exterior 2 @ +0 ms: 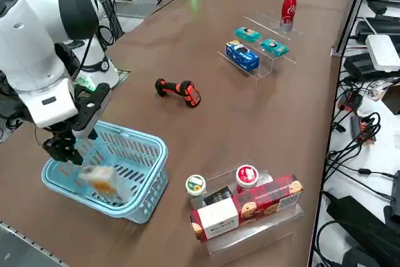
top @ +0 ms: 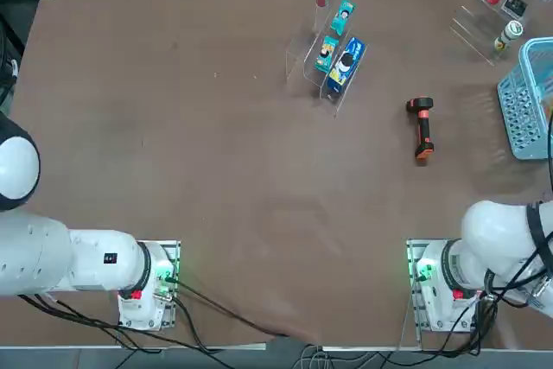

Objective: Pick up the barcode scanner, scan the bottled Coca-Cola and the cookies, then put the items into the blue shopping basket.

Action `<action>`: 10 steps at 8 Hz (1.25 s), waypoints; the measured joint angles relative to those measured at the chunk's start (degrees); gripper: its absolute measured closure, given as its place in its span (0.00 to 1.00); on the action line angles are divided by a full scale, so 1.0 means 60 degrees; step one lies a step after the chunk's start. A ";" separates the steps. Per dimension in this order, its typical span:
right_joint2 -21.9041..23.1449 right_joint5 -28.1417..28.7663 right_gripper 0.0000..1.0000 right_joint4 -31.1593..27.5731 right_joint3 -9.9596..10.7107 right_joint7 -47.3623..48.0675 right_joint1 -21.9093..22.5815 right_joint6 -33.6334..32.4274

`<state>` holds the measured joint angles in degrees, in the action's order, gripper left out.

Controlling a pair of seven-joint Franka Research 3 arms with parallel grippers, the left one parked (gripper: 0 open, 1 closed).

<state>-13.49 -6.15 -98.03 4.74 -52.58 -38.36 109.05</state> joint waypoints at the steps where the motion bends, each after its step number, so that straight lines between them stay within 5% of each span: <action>1: 0.0038 0.0002 0.00 0.0052 -0.0041 0.0000 0.0002 -0.0098; 3: 0.0322 0.0030 0.00 0.0280 -0.0379 -0.0029 0.0024 -0.0744; 4: 0.0572 0.0113 0.00 0.0570 -0.0866 -0.0046 0.0048 -0.1441; 8: 0.1516 0.0823 0.00 0.1581 -0.3676 0.0398 0.0495 -0.3495; 10: 0.1746 0.1794 0.00 0.1567 -0.4750 0.0881 0.1010 -0.3757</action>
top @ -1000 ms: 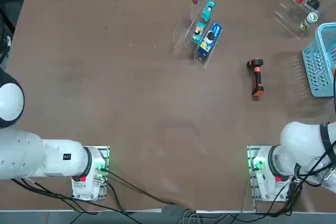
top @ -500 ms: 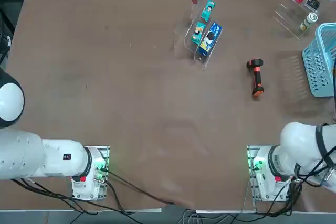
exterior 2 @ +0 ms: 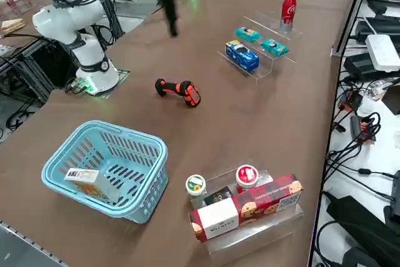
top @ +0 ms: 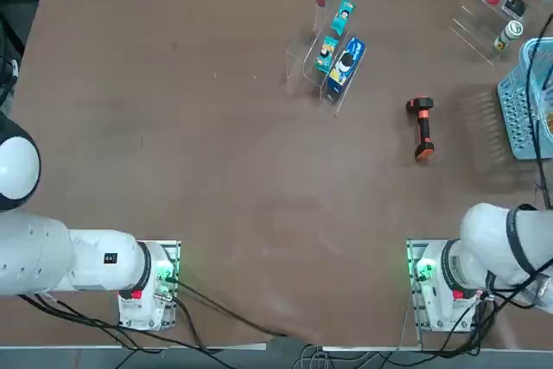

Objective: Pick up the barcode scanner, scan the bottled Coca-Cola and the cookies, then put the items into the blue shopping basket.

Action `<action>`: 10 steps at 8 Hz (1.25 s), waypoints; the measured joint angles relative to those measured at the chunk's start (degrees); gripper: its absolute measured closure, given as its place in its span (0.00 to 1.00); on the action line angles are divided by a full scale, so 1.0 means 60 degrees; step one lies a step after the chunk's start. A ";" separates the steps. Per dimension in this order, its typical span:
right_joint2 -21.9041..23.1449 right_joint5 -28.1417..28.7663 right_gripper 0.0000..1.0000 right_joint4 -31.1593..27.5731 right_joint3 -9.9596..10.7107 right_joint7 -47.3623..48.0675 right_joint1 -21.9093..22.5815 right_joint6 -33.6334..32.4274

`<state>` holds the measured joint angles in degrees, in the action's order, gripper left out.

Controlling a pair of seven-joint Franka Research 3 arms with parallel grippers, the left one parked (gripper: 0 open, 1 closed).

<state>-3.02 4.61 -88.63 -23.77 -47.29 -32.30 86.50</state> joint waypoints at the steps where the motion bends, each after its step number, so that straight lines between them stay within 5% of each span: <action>1: -0.0015 0.0343 0.00 -0.0083 -0.0323 0.0434 0.0389 0.0104; 4: -0.0187 0.1143 0.00 -0.1370 -0.0531 0.1260 0.2032 0.2516; 7: -0.0323 0.2573 0.00 -0.3539 -0.0546 0.0338 0.2819 0.6088; 10: -0.0381 0.6537 0.00 -0.5600 -0.0546 -0.3191 0.3571 0.9076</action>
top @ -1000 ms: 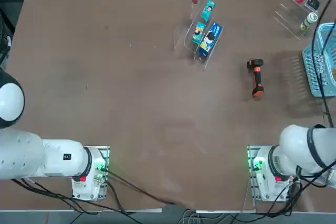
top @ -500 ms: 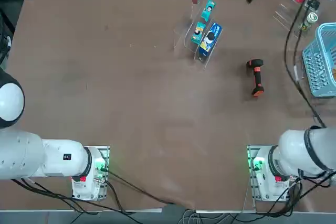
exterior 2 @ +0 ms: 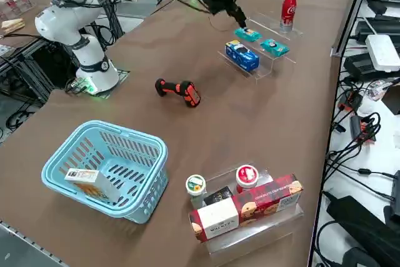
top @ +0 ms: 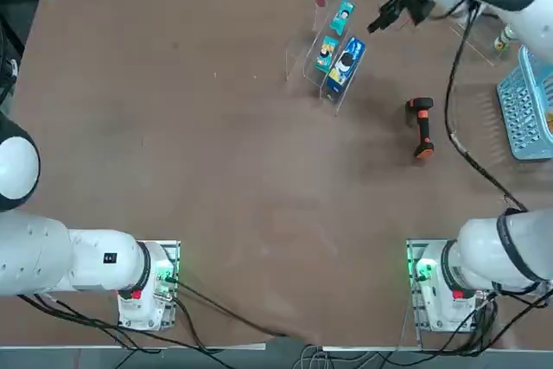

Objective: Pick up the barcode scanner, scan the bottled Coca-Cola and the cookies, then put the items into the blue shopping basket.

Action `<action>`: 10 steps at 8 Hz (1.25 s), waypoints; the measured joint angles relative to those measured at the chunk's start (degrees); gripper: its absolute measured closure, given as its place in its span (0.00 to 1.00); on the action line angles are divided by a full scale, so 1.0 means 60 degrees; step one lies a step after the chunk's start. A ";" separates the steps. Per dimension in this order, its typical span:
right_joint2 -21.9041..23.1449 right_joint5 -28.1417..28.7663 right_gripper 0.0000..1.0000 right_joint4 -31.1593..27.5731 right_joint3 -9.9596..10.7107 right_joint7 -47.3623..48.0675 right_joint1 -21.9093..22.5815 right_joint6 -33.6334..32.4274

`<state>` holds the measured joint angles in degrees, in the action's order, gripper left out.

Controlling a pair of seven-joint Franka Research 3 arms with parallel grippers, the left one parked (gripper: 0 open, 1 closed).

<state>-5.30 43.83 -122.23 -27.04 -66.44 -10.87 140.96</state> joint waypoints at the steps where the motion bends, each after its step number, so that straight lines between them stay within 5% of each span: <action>1: -0.0084 0.1481 0.00 -0.0203 0.0001 -0.1446 0.0125 0.0196; 4: -0.0483 0.4121 0.00 -0.0232 0.0032 -0.3799 0.0197 0.0223; 10: -0.2101 0.5270 0.00 0.1128 0.0119 -0.3862 0.0759 0.1024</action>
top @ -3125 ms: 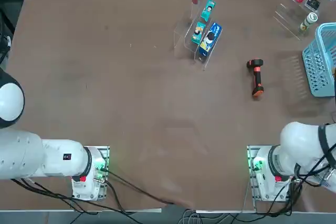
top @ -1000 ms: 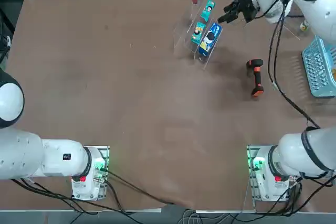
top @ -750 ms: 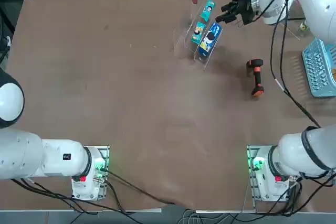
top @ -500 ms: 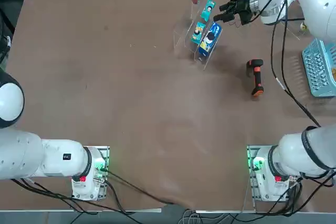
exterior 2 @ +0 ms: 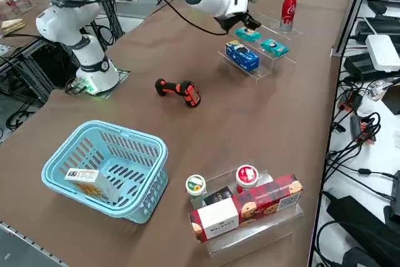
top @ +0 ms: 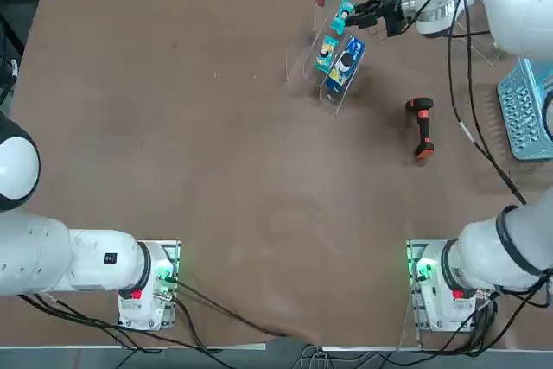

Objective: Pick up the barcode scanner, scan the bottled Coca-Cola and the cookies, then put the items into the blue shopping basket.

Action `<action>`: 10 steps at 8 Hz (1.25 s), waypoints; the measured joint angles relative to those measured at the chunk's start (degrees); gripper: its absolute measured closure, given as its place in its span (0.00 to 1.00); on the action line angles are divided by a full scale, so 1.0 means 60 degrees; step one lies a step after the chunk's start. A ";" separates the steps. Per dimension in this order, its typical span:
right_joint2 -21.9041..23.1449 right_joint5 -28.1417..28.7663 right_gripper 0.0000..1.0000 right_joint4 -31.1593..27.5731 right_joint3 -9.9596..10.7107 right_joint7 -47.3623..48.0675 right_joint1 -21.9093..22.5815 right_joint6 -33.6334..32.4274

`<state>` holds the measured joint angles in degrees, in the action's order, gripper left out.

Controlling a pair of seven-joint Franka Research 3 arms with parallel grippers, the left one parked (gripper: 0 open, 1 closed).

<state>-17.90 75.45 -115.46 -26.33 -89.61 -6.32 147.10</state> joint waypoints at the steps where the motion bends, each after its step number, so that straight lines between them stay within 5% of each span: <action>1: -0.0272 0.0000 0.00 0.0328 0.0021 -0.0109 0.0177 0.0238; 6: -0.1095 -0.0041 0.00 0.1477 0.0150 -0.1238 0.0815 0.0880; 10: -0.2018 -0.0008 0.00 0.2497 0.0817 -0.1370 0.1304 0.0884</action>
<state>-30.01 75.40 -100.48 -21.42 -97.84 1.51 152.40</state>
